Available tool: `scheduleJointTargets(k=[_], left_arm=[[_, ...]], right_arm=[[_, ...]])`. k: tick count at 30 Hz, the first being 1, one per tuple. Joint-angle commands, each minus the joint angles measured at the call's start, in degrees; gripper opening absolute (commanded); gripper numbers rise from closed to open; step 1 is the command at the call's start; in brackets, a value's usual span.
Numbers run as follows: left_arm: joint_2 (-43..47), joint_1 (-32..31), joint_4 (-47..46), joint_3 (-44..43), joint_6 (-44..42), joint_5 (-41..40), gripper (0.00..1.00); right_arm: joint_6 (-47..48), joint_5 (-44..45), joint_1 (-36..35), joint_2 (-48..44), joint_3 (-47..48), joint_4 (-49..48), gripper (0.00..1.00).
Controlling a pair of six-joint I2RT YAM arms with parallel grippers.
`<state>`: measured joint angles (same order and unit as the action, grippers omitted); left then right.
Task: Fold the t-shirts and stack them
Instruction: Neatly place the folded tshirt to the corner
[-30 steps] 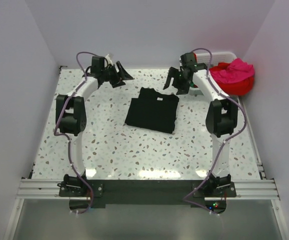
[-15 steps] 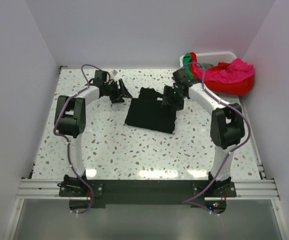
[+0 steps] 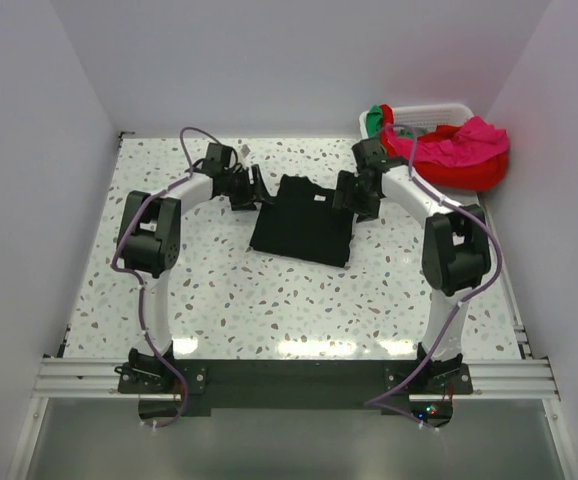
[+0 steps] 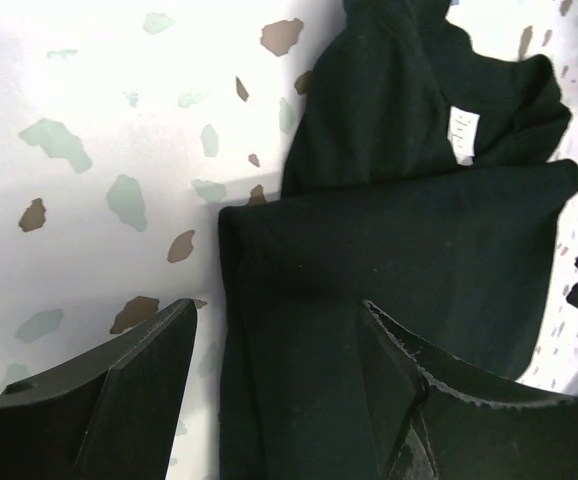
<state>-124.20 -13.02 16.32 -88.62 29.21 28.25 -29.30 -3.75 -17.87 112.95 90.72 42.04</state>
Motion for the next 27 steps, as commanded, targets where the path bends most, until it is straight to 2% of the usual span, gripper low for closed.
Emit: scheduleJointTargets(k=[1, 8, 15, 22, 25, 27], left_arm=[[0.28, -0.43, 1.44, -2.17, -2.67, -4.25, 0.69], [-0.95, -1.4, 1.35, -1.21, -2.58, -1.98, 0.68], [-2.89, -2.71, -0.49, -1.12, -1.61, 2.07, 0.69], [-5.0, -5.0, -0.32, -1.47, -1.53, 1.9, 0.69], [-5.61, -5.88, -0.15, -1.82, -1.53, 1.54, 0.66], [-6.14, -6.67, 0.03, -2.43, -1.44, 1.46, 0.55]], right_arm=[[0.56, 0.76, 0.11, 0.35, 0.34, -1.52, 0.72], [0.47, 0.32, 0.12, 2.62, -0.63, -1.26, 0.65], [0.12, -0.56, 0.2, 4.65, -0.98, -1.26, 0.64], [-0.41, -3.01, 0.2, 6.5, -0.46, -1.61, 0.64], [-0.85, -3.54, 0.11, 6.59, -0.54, -2.05, 0.64], [-1.2, -4.07, 0.11, 6.41, -0.72, -2.31, 0.64]])
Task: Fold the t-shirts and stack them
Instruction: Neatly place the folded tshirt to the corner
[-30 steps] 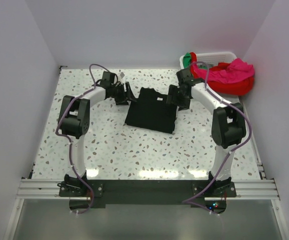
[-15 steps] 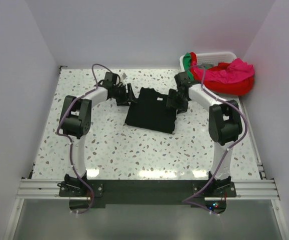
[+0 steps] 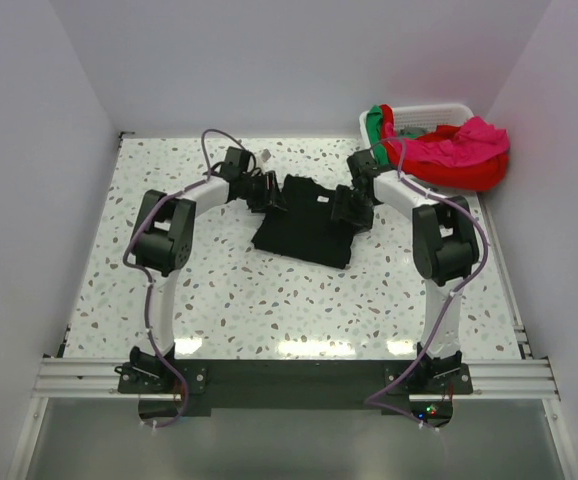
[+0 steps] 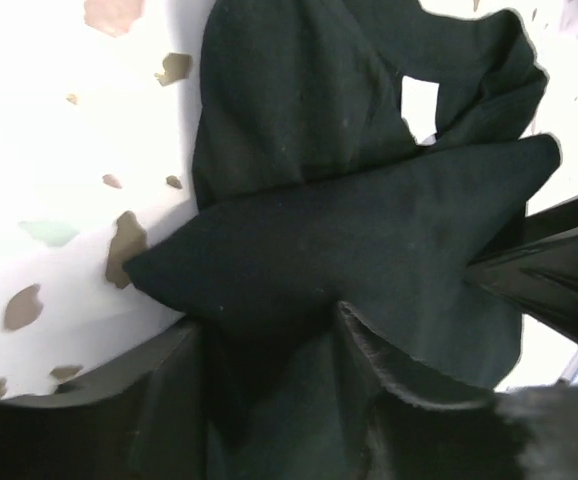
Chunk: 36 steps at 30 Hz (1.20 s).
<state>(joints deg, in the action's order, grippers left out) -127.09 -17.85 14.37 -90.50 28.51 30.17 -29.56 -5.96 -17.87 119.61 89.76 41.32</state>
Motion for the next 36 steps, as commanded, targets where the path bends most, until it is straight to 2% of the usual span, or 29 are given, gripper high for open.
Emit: scheduleJointTargets(k=[1, 4, 5, 7, 13, 18, 22, 26, 31, 36], left_arm=[[-3.43, -2.1, 1.98, -0.73, -0.74, -0.55, 0.51], [-4.04, -2.89, 2.42, -1.61, -0.39, -0.99, 0.28], [-4.31, -3.16, 2.68, -1.78, -0.21, -1.43, 0.13], [-4.14, -3.25, 3.12, -1.87, 0.05, -2.57, 0.0], [0.51, -0.62, 6.89, -1.26, -3.1, -12.05, 0.0], [6.14, 7.46, 10.67, 0.94, -7.41, -20.23, 0.0], [9.83, 14.58, 13.31, 1.55, -14.08, -24.1, 0.0], [10.46, 22.66, 15.6, 0.15, -18.92, -28.83, 0.0], [8.7, 29.6, 17.44, -3.19, -23.06, -36.48, 0.0], [6.33, 33.92, 18.59, -6.35, -25.17, -37.29, 0.0]], right_arm=[[-0.94, -1.87, 0.11, -0.43, -0.02, -1.94, 0.64], [-1.29, -2.39, 0.12, -0.87, -0.54, -2.21, 0.64], [-1.29, -2.48, 0.11, -0.96, -0.72, -2.3, 0.64], [-1.46, -2.57, 0.2, -1.57, -1.07, -2.47, 0.64], [-1.38, -2.22, 0.2, -3.33, -1.86, -2.04, 0.64], [-0.94, -1.25, 0.11, -5.0, -1.6, -0.63, 0.66], [-0.58, -0.9, 0.11, -5.97, -1.86, -0.1, 0.67], [-0.58, -1.25, 0.11, -6.67, -1.95, 0.16, 0.67], [-0.5, -1.43, 0.11, -7.29, -1.6, 0.95, 0.68], [0.29, -1.16, 0.11, -8.25, -0.81, 2.36, 0.68]])
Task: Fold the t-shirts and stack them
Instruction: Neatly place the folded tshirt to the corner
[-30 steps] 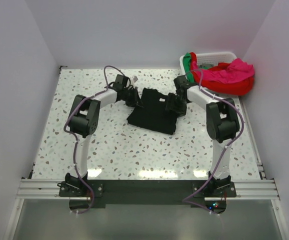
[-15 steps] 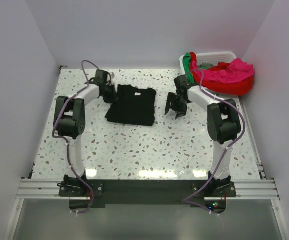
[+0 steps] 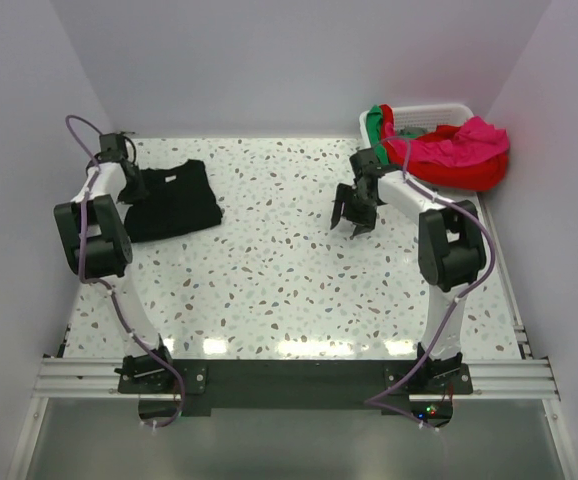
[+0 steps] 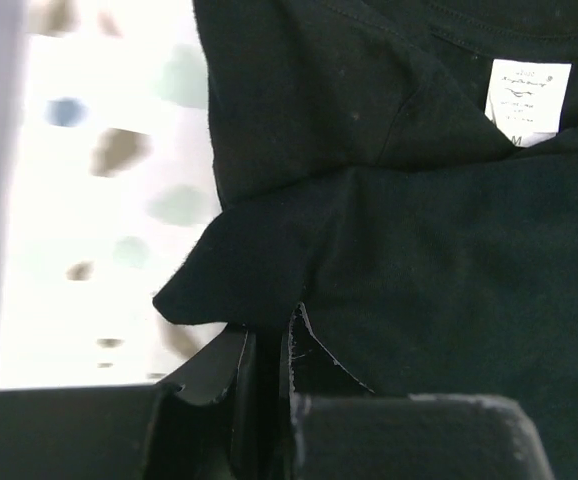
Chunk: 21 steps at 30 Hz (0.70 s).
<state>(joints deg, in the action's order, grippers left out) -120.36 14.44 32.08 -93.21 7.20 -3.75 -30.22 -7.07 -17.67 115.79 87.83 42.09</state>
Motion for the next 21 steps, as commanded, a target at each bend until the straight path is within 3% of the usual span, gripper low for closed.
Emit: scheduleJointTargets(k=[1, 2, 5, 6, 9, 14, 18, 21], left_arm=[[-0.41, 2.0, 0.8, -3.82, -4.04, -4.41, 0.0], [-0.41, 2.17, 0.8, -4.17, -4.3, -5.03, 0.01], [-0.23, 2.44, 1.32, -5.93, -4.3, -8.46, 0.31], [-0.06, 2.44, 2.11, -7.15, -3.43, -9.16, 0.48], [2.57, 2.53, 2.56, -8.39, -1.15, -10.58, 0.68], [12.75, 0.69, -1.05, -3.93, 1.23, -9.61, 0.81], [20.74, -5.19, -3.59, 1.42, 2.55, -8.47, 0.87], [27.07, -17.19, -5.96, 7.15, 3.25, -9.43, 0.95]], right_arm=[[0.95, 0.04, -0.08, -4.69, 1.11, 1.86, 0.68], [1.38, 0.13, -0.08, -4.78, 1.55, 2.12, 0.68], [1.65, 0.22, -0.08, -5.04, 2.17, 3.09, 0.68], [1.83, 0.22, 0.0, -5.31, 2.25, 3.18, 0.68], [1.83, 0.39, -0.08, -6.62, 1.64, 2.83, 0.69], [1.74, 0.65, 0.0, -10.66, -1.16, 0.55, 0.72], [2.35, 1.53, 0.0, -14.61, -4.15, -2.08, 0.73], [2.97, 2.85, -0.08, -18.82, -7.32, -5.25, 0.74]])
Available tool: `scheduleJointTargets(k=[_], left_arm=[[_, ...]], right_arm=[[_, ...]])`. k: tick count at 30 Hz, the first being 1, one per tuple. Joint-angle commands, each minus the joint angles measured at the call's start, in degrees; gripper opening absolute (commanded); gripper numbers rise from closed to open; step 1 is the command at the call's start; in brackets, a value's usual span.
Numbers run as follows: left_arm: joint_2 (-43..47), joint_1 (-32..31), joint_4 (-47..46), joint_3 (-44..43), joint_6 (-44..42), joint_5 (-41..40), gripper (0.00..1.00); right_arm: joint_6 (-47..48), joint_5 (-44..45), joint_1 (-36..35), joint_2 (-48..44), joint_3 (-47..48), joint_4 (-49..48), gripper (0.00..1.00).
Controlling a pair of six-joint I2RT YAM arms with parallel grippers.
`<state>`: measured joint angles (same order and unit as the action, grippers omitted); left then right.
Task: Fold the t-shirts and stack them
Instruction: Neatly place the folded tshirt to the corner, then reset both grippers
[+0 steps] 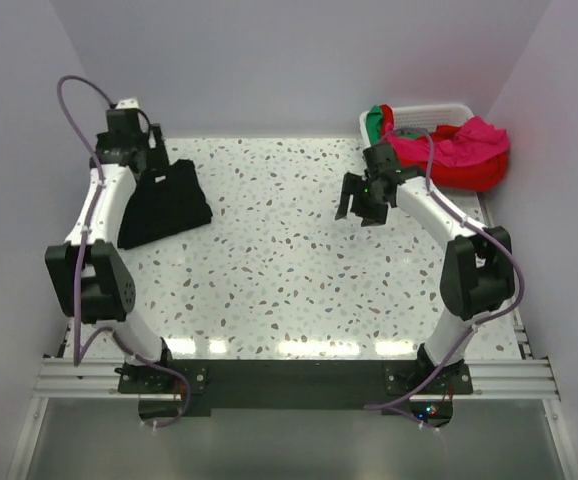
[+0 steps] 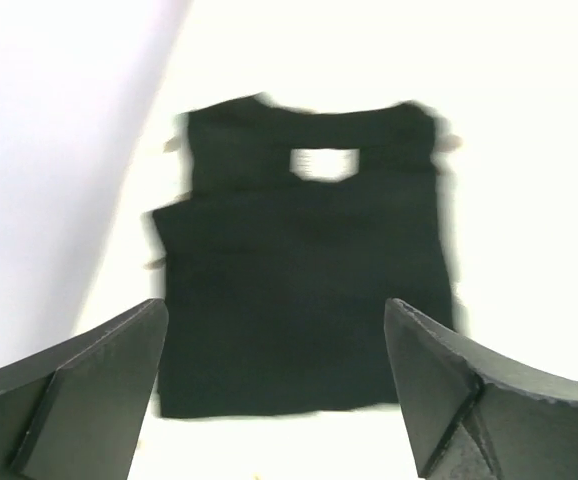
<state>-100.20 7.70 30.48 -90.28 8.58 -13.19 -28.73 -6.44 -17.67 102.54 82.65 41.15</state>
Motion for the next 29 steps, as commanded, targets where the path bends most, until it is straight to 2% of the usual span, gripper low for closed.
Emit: scheduleJointTargets(k=[1, 4, 7, 12, 22, 27, 29], left_arm=[[8.52, -13.3, -5.77, 5.98, 1.97, -0.43, 0.95], [15.11, -22.43, -11.92, 13.27, 4.16, 0.52, 0.96], [21.53, -27.72, -17.46, 19.43, 6.36, 1.5, 1.0], [29.26, -28.62, -19.23, 24.18, 9.17, 2.2, 1.0], [33.05, -28.62, -19.05, 27.35, 12.16, 5.72, 1.0], [35.95, -28.53, -20.89, 31.3, 14.62, 4.58, 1.0], [38.05, -28.53, -20.81, 32.0, 14.89, 1.34, 1.0]], right_arm=[[1.83, 2.65, -0.17, -6.64, -4.15, -5.19, 0.74], [2.19, 4.59, -0.17, -11.55, -6.97, -8.27, 0.75], [2.8, 6.26, -0.17, -16.38, -10.92, -10.47, 0.75], [4.56, 9.33, -0.26, -22.73, -14.53, -12.58, 0.76], [6.67, 8.64, -0.26, -29.41, -19.37, -13.64, 0.77], [7.72, 8.46, -0.43, -31.26, -19.99, -13.99, 0.79], [7.81, 9.16, -0.61, -32.93, -20.42, -14.77, 0.8]])
